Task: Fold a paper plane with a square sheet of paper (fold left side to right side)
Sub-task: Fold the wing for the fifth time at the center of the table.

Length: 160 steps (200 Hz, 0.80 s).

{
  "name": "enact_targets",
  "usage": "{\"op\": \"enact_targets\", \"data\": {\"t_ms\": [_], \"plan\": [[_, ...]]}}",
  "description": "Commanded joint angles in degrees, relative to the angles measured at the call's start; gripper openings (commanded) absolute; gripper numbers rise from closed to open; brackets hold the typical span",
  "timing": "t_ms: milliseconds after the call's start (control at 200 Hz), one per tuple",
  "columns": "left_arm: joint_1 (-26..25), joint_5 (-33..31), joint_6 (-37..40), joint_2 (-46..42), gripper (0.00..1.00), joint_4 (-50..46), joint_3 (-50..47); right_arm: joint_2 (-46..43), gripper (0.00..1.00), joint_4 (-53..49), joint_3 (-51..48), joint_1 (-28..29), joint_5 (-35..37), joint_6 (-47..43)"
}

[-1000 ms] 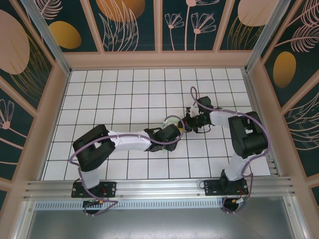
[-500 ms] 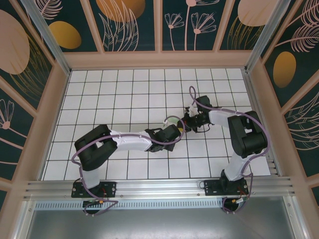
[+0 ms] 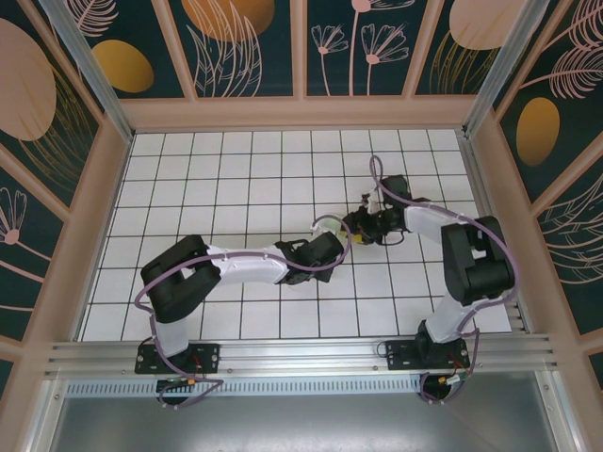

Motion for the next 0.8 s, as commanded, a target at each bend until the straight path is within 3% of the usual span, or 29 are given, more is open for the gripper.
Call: {"op": "enact_targets", "data": {"t_ms": [0, 140, 410, 616, 796], "plan": [[-0.16, 1.97, 0.59, 0.02, 0.0, -0.78, 2.4, -7.98, 0.5, 1.14, -2.06, -2.63, 4.86, -0.03], [-0.02, 5.48, 0.05, 1.17, 0.0, -1.83, 5.26, -11.96, 0.58, 1.99, -5.4, -5.13, 5.29, -0.41], [2.32, 13.1, -3.54, 3.42, 0.0, -2.29, 8.31, -13.11, 0.5, 5.48, -12.15, -5.61, 7.72, 0.67], [2.63, 13.43, -4.03, 5.3, 0.0, -3.02, 9.67, -14.73, 0.51, 4.91, -13.29, -6.76, 10.47, 0.24], [2.63, 13.06, -3.59, 6.01, 0.0, -3.87, 10.67, -20.54, 0.62, 4.87, -14.45, -9.19, 11.08, 1.74]]}}
